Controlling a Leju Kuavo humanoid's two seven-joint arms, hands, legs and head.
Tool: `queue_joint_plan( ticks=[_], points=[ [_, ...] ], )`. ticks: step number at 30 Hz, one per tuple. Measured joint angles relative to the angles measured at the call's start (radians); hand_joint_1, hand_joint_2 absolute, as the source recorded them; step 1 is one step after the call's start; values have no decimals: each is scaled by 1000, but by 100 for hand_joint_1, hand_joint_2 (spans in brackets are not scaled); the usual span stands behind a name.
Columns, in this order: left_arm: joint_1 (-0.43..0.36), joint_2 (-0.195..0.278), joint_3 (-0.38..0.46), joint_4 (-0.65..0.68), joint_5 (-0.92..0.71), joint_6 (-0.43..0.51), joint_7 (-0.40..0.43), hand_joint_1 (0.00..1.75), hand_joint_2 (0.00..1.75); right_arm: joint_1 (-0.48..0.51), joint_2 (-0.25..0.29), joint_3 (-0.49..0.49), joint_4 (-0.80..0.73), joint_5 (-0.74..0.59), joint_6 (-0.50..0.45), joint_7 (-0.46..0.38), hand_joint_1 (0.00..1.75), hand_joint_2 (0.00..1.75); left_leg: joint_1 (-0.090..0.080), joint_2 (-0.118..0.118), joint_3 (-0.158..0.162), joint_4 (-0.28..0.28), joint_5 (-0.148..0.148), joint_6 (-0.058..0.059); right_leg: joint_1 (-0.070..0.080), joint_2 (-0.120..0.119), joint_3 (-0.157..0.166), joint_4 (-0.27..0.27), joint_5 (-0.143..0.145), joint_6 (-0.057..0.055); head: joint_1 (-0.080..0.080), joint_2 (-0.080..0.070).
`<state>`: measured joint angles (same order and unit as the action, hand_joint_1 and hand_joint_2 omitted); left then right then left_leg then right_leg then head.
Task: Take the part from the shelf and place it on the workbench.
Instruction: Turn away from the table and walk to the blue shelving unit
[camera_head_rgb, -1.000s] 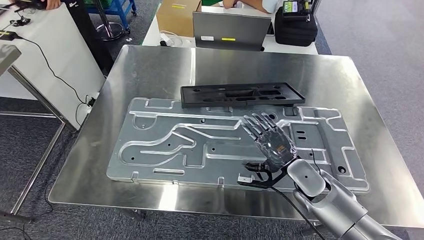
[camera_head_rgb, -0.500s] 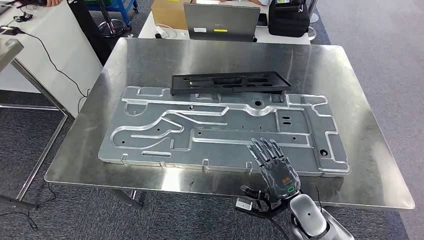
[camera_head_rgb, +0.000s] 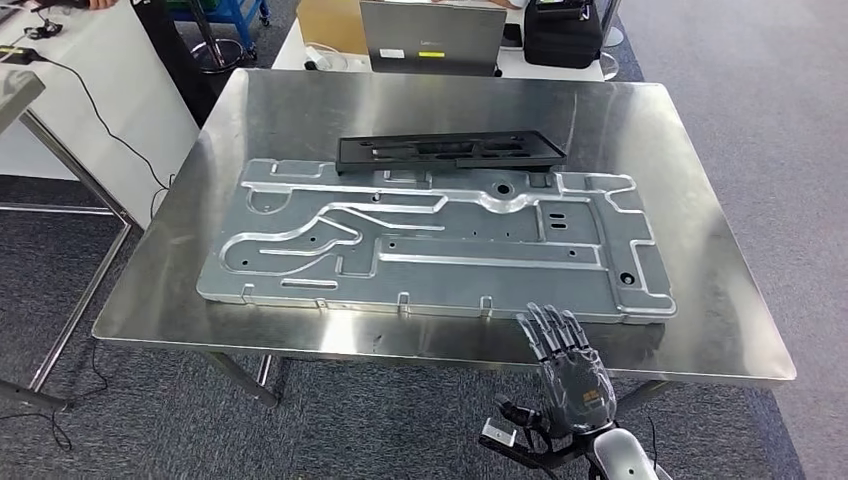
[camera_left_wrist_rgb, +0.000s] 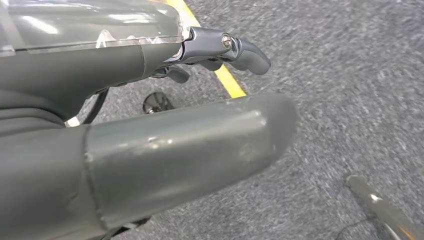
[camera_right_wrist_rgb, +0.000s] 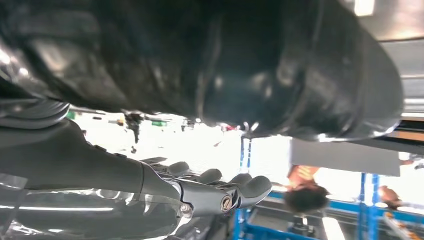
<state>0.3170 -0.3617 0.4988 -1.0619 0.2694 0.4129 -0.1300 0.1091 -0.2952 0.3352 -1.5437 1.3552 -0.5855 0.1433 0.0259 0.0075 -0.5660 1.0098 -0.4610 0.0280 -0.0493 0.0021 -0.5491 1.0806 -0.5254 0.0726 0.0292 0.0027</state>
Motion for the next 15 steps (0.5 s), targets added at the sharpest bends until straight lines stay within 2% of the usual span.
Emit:
queue_joint_plan(
  ticks=[1,2,4,5,6,7,9,10,11,12,13,14,15],
  points=[
    [5,0,-6,-6,8,9,1,0,0,11,4,-5,2,-3,-11,7,0,0,0,-2,-9,13,-1,-9,1,3,15,-27,2,-4,0,0],
    [10,-1,-12,-13,15,18,1,0,0,22,9,-8,4,-5,-21,15,0,0,-1,-4,-17,22,1,-18,5,7,14,-33,-3,-13,-1,0],
    [21,-2,-25,-24,27,32,2,0,0,43,18,-13,8,-8,-34,27,0,0,-2,-6,-25,28,7,-32,7,7,-2,-25,6,-38,-1,0],
    [25,-2,-29,-29,33,38,2,0,0,50,22,-14,11,-8,-37,33,0,0,0,-6,-31,35,-3,-38,7,5,-10,-24,12,-51,-1,0],
    [30,-2,-33,-34,38,42,3,0,0,57,26,-14,13,-9,-39,38,0,0,1,-6,-40,55,-31,-42,8,2,-21,-25,21,-63,-1,0],
    [33,-2,-38,-39,42,46,4,0,0,64,30,-15,15,-9,-41,42,0,0,3,-5,-52,92,-76,-44,9,0,-33,-26,31,-74,-1,0],
    [38,-2,-48,-49,51,53,5,0,0,76,37,-16,21,-10,-44,50,0,0,1,-5,-78,205,-175,-43,17,-5,-59,-25,53,-86,-1,0],
    [39,-2,-53,-53,55,56,6,0,0,81,40,-16,25,-10,-44,55,0,0,0,-5,-83,258,-201,-42,22,-7,-74,-25,64,-89,-1,0],
    [41,-2,-56,-56,59,60,7,0,0,86,44,-16,30,-10,-45,59,0,0,-2,-5,-77,290,-201,-37,28,-8,-89,-25,77,-92,-1,0],
    [42,-2,-60,-59,62,65,8,0,0,89,47,-16,36,-10,-45,63,0,0,-6,-5,-56,295,-180,-31,34,-9,-104,-25,89,-93,-1,0],
    [44,-2,-65,-63,66,70,9,0,0,93,50,-16,42,-11,-45,68,0,0,-11,-5,-19,265,-146,-20,39,-9,-120,-25,103,-94,-1,0],
    [46,-2,-71,-68,70,75,10,0,0,97,53,-16,49,-13,-46,73,0,0,-19,-6,34,206,-120,-6,43,-9,-133,-25,116,-94,-1,0],
    [47,-2,-76,-74,73,81,11,0,0,101,58,-15,56,-15,-46,77,0,0,-28,-5,96,124,-115,10,47,-8,-142,-25,128,-93,-1,0]
  ],
)
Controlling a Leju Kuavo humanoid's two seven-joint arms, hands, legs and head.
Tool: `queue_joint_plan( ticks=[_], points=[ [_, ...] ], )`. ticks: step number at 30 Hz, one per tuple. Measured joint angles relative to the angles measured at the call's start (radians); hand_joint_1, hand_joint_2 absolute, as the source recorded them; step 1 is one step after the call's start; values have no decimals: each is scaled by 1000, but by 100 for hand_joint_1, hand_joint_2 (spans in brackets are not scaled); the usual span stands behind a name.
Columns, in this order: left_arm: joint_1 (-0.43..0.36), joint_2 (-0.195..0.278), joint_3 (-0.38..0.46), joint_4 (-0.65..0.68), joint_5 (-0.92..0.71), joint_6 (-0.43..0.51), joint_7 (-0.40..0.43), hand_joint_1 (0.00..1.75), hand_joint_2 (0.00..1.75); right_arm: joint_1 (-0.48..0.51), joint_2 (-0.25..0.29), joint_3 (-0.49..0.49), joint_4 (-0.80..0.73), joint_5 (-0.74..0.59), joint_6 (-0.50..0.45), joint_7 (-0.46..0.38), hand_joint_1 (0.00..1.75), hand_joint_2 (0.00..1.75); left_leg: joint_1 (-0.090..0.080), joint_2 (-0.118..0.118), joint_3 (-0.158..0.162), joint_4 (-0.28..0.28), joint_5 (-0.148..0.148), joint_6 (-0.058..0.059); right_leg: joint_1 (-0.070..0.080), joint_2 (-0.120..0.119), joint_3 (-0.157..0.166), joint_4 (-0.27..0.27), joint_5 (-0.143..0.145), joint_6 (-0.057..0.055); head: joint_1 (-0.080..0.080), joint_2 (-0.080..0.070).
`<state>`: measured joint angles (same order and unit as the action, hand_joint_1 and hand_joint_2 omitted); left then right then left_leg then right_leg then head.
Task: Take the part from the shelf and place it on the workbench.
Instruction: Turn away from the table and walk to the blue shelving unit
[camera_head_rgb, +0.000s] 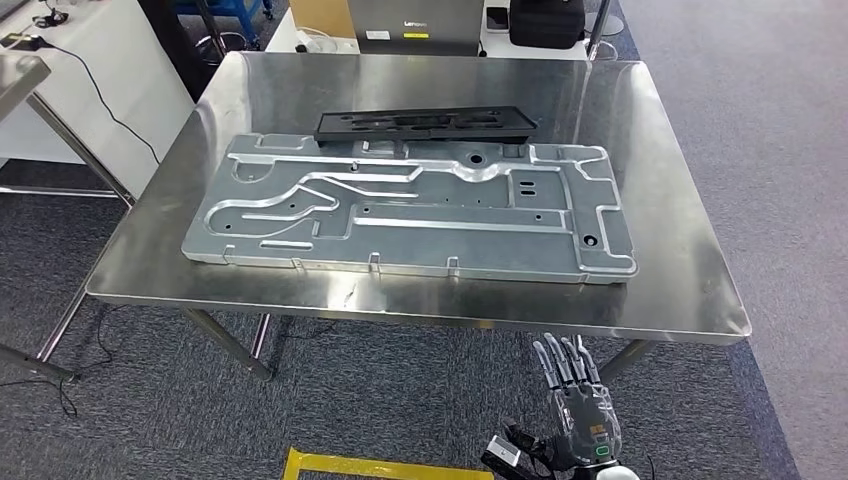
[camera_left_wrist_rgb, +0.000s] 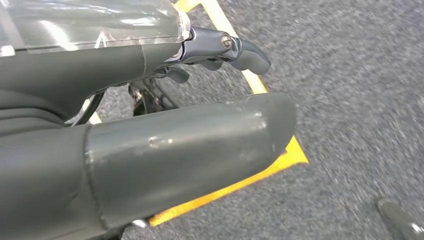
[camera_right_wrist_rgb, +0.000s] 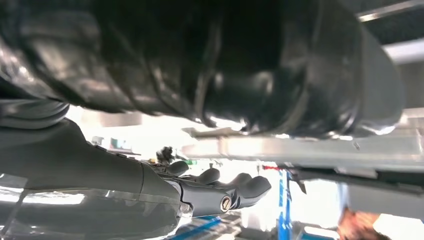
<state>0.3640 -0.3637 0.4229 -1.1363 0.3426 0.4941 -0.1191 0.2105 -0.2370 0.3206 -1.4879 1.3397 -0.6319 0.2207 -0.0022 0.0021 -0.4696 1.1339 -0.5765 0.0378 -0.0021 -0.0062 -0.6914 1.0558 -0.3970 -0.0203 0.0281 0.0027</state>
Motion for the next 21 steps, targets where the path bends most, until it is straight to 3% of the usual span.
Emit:
queue_joint_plan(
  ticks=[2,3,4,5,6,7,9,10,11,13,14,15,17,18,20,21],
  points=[
    [2,0,-10,-13,7,11,1,0,0,7,8,2,14,-5,-4,11,0,0,-15,1,93,-140,-22,17,-1,-2,-5,-8,26,8,0,0],
    [4,-1,-15,-18,10,15,1,0,0,10,11,4,22,-7,-6,16,0,0,-19,2,111,-177,-28,20,-4,-3,-2,-16,40,14,0,0],
    [6,-1,-21,-21,13,20,2,0,0,13,12,6,29,-8,-8,23,0,0,-20,2,108,-190,-16,20,-5,-4,0,-28,57,21,0,0],
    [9,-1,-26,-23,16,25,3,0,0,16,13,9,36,-9,-10,31,0,0,-20,5,97,-194,3,23,-8,-3,-2,-35,61,26,0,0],
    [12,-2,-30,-25,19,28,3,0,0,21,14,12,42,-9,-11,38,0,0,-18,7,83,-199,22,29,-9,-1,-7,-30,40,30,0,0],
    [15,-2,-34,-28,22,31,4,0,0,26,14,15,48,-9,-12,45,0,0,-15,10,66,-203,42,34,-9,1,-15,-6,-5,33,0,0],
    [21,-2,-43,-31,24,34,4,0,0,33,14,19,58,-9,-11,56,0,0,-13,14,26,-200,73,40,-13,3,-29,102,-132,41,0,0],
    [24,-3,-47,-32,25,35,4,0,0,35,14,21,63,-10,-10,60,0,0,-13,16,3,-196,88,39,-14,3,-32,169,-168,45,0,0],
    [25,-3,-50,-33,26,37,4,0,0,36,14,23,68,-11,-9,63,0,0,-13,18,-20,-189,102,38,-15,3,-30,225,-172,50,0,0],
    [26,-3,-53,-33,28,38,4,0,0,36,14,26,76,-13,-7,68,0,0,-12,21,-71,-168,125,32,-19,3,8,264,-111,56,0,0],
    [26,-3,-54,-33,30,38,4,0,0,36,14,28,79,-14,-6,70,0,0,-11,21,-95,-153,134,28,-22,3,53,233,-86,57,0,0],
    [26,-3,-56,-34,31,39,4,0,0,36,14,29,81,-14,-5,71,0,0,-12,21,-118,-137,141,23,-23,3,118,162,-90,57,0,0],
    [25,-3,-58,-37,32,39,4,0,0,34,14,31,84,-14,-4,71,0,0,-13,21,-148,-111,155,11,-20,4,235,4,-153,49,0,0],
    [25,-3,-59,-38,32,39,4,0,0,34,14,32,85,-14,-4,72,0,0,-14,21,-156,-105,164,6,-17,5,264,-47,-180,43,0,0],
    [27,-3,-60,-39,32,40,3,0,0,36,14,34,88,-15,-5,72,0,0,-11,20,-167,-102,177,-7,-16,2,255,-63,-175,27,0,0],
    [29,-3,-60,-39,32,40,3,0,0,38,14,35,90,-15,-5,72,0,0,-8,16,-176,-92,161,-14,-17,0,243,-64,-163,18,0,0]
  ],
)
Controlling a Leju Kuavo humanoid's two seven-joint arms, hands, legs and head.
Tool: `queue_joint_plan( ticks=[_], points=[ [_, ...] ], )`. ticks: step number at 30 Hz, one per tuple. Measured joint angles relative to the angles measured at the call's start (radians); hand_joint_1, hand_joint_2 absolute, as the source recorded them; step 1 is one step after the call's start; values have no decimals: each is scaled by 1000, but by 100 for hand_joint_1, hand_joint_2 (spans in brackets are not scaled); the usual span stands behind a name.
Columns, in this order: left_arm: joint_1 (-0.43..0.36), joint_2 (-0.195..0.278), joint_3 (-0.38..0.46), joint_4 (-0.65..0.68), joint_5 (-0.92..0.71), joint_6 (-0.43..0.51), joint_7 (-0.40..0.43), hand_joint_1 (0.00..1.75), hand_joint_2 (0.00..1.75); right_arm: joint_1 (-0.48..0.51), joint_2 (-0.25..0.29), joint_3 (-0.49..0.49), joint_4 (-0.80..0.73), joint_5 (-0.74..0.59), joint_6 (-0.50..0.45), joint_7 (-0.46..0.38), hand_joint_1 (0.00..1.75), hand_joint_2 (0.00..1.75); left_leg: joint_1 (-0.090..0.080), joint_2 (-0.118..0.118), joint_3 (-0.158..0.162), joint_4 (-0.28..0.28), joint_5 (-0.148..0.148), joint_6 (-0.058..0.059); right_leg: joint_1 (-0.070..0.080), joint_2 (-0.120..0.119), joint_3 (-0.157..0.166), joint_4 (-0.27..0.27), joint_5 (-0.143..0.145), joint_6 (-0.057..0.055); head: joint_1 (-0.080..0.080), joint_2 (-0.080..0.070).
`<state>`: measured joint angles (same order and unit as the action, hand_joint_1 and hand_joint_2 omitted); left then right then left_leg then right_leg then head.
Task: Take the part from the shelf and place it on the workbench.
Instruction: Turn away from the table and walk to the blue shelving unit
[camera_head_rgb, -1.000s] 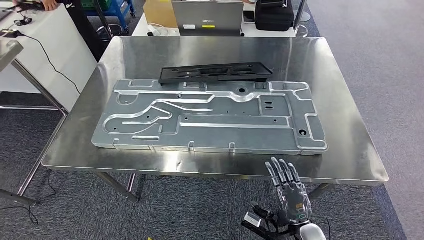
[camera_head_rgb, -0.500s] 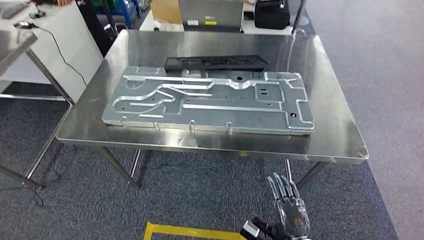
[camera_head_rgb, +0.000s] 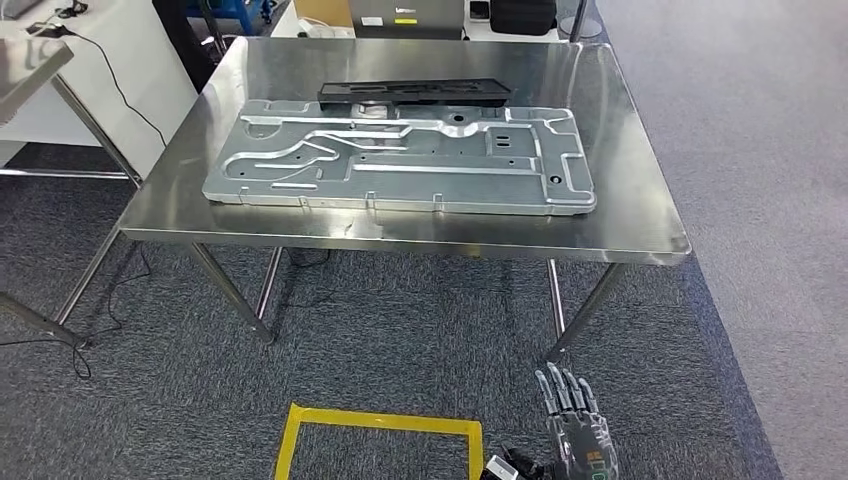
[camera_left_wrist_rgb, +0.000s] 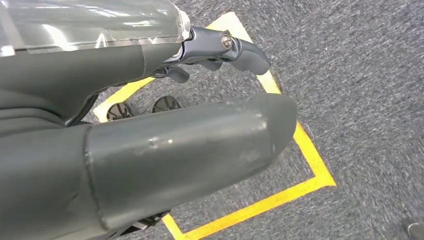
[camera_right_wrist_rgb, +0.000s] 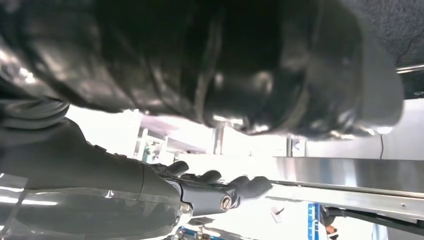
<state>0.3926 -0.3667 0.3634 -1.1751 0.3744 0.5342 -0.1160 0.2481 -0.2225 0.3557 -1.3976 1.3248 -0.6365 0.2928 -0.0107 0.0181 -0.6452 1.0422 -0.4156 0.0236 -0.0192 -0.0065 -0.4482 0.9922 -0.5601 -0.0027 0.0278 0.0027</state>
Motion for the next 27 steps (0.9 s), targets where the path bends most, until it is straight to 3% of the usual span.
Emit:
queue_joint_plan(
  ticks=[2,4,5,7,8,9,11,12,14,15,16,19,20,21,22,23,24,25,27],
  points=[
    [3,0,0,0,0,1,0,0,0,1,0,2,3,0,0,0,0,0,6,-8,-24,69,-92,-14,-2,-5,-31,-1,28,-14,0,0],
    [5,0,0,0,0,1,0,0,0,1,0,3,5,0,0,0,0,0,10,-10,-46,187,-188,-24,-1,-6,-67,1,57,-18,0,0],
    [4,0,0,0,0,1,0,0,0,1,0,3,7,0,0,0,0,0,12,-10,-47,238,-199,-27,-1,-6,-87,4,71,-17,0,0],
    [4,0,0,0,1,0,0,0,0,1,0,4,10,-5,2,0,0,0,15,-10,-10,267,-149,-29,-2,-8,-127,13,96,-11,0,0],
    [3,0,0,0,2,1,0,0,0,1,0,4,12,-12,4,0,0,0,17,-10,33,232,-116,-27,-2,-8,-147,19,108,-8,0,0],
    [3,0,-1,-2,5,1,0,0,0,1,1,5,12,-24,9,1,0,0,17,-11,94,167,-104,-25,-2,-8,-163,26,118,-3,0,0],
    [1,0,-3,-6,13,5,0,0,0,4,10,5,14,-55,27,0,0,0,15,-15,212,5,-137,-15,-1,-7,-181,37,135,8,0,0],
    [1,0,-4,-7,18,8,0,0,0,6,18,5,16,-72,40,0,0,0,13,-17,245,-49,-158,-8,0,-8,-185,38,145,14,0,0],
    [2,0,-6,-8,34,16,0,0,0,16,39,2,29,-118,65,-3,0,0,11,-17,248,-82,-160,10,-1,-9,-190,33,167,28,0,0],
    [3,0,-7,-9,43,20,-1,0,0,22,50,0,42,-149,72,-8,0,0,11,-14,238,-83,-147,19,-2,-8,-194,35,160,33,0,0],
    [2,0,-7,-9,53,24,-2,0,0,28,61,-4,62,-184,76,-18,0,0,12,-11,226,-86,-133,30,-4,-6,-201,50,132,37,0,0],
    [-1,0,-6,-7,83,34,-9,0,0,34,96,-37,166,-308,80,-81,0,0,7,-4,177,-84,-96,47,-5,-1,-228,196,-25,41,1,0],
    [-3,0,-6,-5,92,38,-12,0,0,31,110,-59,217,-364,90,-109,0,0,4,-3,159,-83,-84,48,-4,0,-232,255,-42,42,1,0],
    [-6,0,-4,-2,100,43,-14,0,0,25,127,-89,279,-427,106,-142,0,0,1,-3,141,-81,-73,48,-3,1,-230,297,-27,42,1,0],
    [-10,0,-2,1,107,48,-16,0,0,16,147,-127,349,-494,125,-178,0,0,-1,-3,125,-78,-63,47,-2,1,-216,312,9,40,1,0],
    [-14,0,2,4,113,52,-18,0,0,4,170,-174,428,-560,142,-217,0,0,-3,-3,109,-74,-54,46,0,2,-186,295,48,35,1,0],
    [-19,0,5,8,117,54,-20,0,0,-9,192,-228,508,-617,160,-251,0,0,-5,-4,97,-67,-46,45,3,2,-137,242,67,26,1,0],
    [-23,0,8,12,120,54,-23,0,0,-24,212,-283,582,-665,182,-271,0,0,-8,-5,87,-59,-41,42,7,2,-76,164,61,17,1,0],
    [-35,-1,16,24,117,48,-29,0,0,-53,251,-391,703,-736,246,-260,0,0,-11,-7,73,-44,-31,32,14,2,20,19,10,3,0,0]
  ],
)
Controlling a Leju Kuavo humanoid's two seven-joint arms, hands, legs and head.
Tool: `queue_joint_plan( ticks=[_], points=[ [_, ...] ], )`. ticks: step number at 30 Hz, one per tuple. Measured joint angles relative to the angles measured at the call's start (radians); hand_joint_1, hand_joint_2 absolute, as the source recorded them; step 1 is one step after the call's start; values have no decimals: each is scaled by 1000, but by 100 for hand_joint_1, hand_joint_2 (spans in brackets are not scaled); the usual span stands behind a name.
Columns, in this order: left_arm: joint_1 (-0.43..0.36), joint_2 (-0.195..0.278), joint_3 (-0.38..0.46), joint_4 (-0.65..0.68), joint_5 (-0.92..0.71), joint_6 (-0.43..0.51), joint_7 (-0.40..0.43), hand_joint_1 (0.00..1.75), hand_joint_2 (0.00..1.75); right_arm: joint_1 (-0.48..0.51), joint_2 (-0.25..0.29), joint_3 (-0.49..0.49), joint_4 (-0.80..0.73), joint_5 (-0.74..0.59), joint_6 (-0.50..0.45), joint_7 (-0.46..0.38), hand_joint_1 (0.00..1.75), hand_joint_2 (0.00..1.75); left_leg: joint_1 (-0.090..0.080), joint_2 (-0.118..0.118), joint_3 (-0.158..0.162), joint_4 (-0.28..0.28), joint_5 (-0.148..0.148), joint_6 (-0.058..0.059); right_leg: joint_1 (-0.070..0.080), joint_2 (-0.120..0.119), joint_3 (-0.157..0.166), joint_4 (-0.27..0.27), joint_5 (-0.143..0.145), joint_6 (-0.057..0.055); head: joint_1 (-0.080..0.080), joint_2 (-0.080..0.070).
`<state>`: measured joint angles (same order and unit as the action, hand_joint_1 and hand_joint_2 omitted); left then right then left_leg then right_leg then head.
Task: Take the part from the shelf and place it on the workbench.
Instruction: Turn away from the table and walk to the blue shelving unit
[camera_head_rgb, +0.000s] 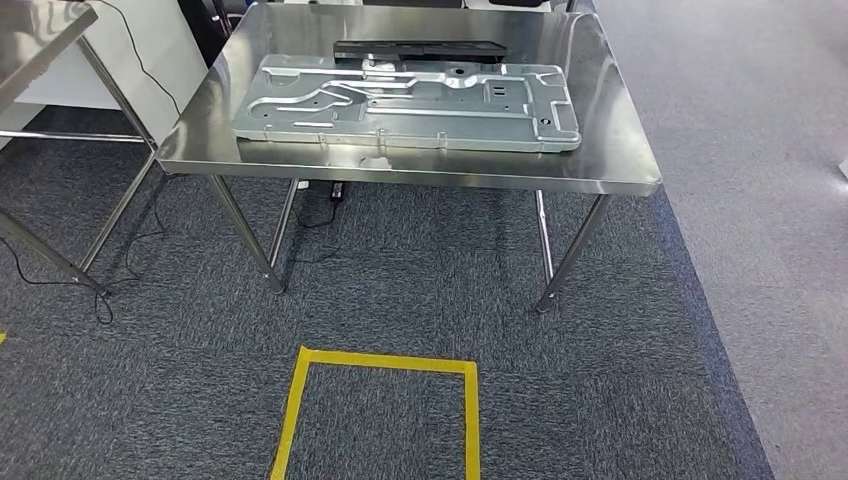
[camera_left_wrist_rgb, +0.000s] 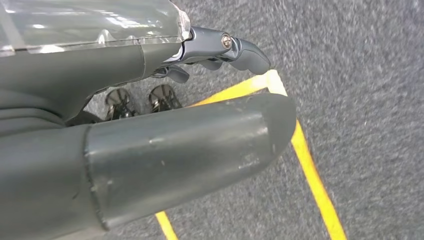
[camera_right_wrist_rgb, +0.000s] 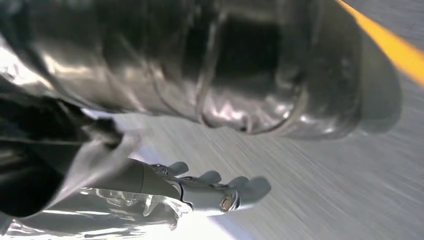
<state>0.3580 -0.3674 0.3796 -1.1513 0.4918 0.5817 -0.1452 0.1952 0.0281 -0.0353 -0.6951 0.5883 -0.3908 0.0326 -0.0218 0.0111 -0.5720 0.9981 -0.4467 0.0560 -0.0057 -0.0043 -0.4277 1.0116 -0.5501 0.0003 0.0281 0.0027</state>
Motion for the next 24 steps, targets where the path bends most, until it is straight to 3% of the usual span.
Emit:
queue_joint_plan(
  ticks=[1,3,5,7,8,9,10,12,14,16,18,20,22,23,24],
  points=[
    [-7,0,7,8,-6,-8,-3,0,0,-10,19,-51,46,-20,37,26,0,0,0,-1,-6,3,6,-6,3,-1,19,-37,-16,-3,0,0],
    [-23,0,29,28,-27,-30,-5,0,0,-20,56,-143,116,-23,111,93,0,0,2,-4,-17,11,11,-19,-1,-10,14,-54,-12,-11,0,0],
    [-32,1,52,47,-48,-48,-2,0,0,-18,87,-215,150,3,173,148,0,0,9,-9,-40,64,-40,-36,-7,-24,2,-59,5,-23,0,0],
    [-35,1,69,61,-59,-55,2,0,0,-12,116,-273,160,41,216,168,0,0,20,-9,-79,181,-127,-53,-6,-35,-16,-56,17,-28,0,0],
    [-35,1,75,66,-61,-55,4,0,0,-10,129,-300,162,62,234,169,0,0,24,-9,-96,239,-153,-59,-6,-41,-26,-52,21,-27,0,0],
    [-36,1,80,70,-62,-55,6,0,0,-9,141,-327,163,85,249,166,0,0,28,-9,-101,273,-161,-65,-7,-47,-35,-47,23,-26,0,0],
    [-36,1,84,73,-62,-55,8,0,0,-10,151,-353,164,106,261,158,0,0,31,-7,-86,271,-150,-69,-8,-55,-43,-42,25,-25,0,0],
    [-37,1,90,75,-62,-53,12,0,0,-15,167,-399,168,141,276,135,0,0,37,10,-5,158,-99,-73,-10,-71,-52,-30,25,-20,0,0],
    [-41,1,92,76,-63,-51,16,0,0,-26,174,-438,183,171,281,111,0,0,32,46,67,41,-71,-65,-7,-85,-56,-21,22,-10,0,0],
    [-45,1,93,78,-64,-49,21,0,0,-44,174,-474,208,196,282,89,0,0,25,56,75,8,-74,-46,-3,-100,-57,-16,22,3,0,0],
    [-45,1,94,79,-68,-47,29,0,0,-66,174,-505,235,214,283,73,0,0,28,37,65,1,-70,-28,-2,-107,-56,-12,20,16,0,0],
    [-45,1,95,79,-74,-46,41,0,0,-79,173,-528,262,227,286,62,0,0,32,18,58,-3,-60,-13,-5,-65,-76,34,-17,27,0,0],
    [-45,0,95,79,-78,-46,52,0,0,-86,172,-548,292,236,291,58,0,0,29,-2,48,-3,-51,-1,-8,-13,-134,157,-91,31,1,0],
    [-44,0,96,79,-79,-46,56,0,0,-88,172,-557,305,239,294,58,0,0,27,-14,43,-3,-47,3,-8,-4,-165,223,-120,31,0,0],
    [-43,0,96,79,-80,-45,58,0,0,-90,172,-564,316,241,295,58,0,0,24,-27,40,-2,-45,5,-7,-1,-185,265,-129,30,0,0]
  ],
)
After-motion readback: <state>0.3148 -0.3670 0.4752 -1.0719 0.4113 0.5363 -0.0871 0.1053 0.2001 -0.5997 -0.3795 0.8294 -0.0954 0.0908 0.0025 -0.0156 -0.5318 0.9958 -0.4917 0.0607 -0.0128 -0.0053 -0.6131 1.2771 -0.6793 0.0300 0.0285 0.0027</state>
